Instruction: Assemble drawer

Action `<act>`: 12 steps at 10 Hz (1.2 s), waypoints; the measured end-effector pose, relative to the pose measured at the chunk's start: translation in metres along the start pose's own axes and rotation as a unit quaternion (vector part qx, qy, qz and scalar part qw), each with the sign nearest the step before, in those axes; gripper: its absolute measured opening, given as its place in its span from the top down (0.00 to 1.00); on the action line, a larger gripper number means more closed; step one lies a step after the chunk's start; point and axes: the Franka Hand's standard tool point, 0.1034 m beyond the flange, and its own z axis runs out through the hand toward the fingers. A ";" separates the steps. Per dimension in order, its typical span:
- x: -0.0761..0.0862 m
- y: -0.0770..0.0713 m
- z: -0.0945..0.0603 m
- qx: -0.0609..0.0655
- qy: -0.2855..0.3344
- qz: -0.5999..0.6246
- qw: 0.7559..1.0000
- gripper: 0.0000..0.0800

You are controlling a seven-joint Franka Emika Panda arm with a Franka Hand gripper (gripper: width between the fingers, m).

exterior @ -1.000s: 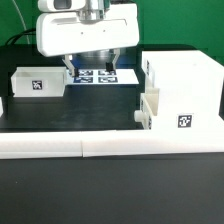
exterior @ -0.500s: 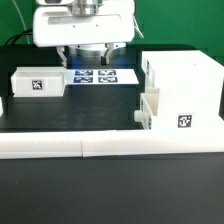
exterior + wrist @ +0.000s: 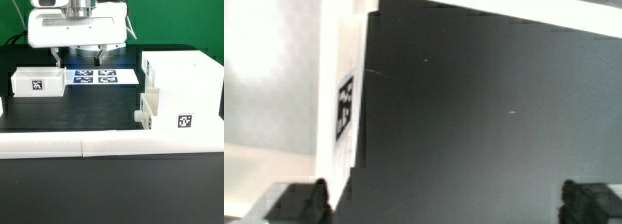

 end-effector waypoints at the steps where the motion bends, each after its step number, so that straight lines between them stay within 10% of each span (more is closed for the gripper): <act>1: 0.000 0.000 0.000 0.000 0.000 0.000 1.000 0.19; 9: -0.037 0.041 0.019 0.000 -0.031 0.002 1.000 0.19; 12: -0.041 0.036 0.038 -0.009 -0.025 -0.003 1.000 0.19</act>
Offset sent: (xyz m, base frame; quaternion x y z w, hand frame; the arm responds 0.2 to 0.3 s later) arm -0.0244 -0.0349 -0.0102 -0.0182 -0.0559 0.0326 0.9977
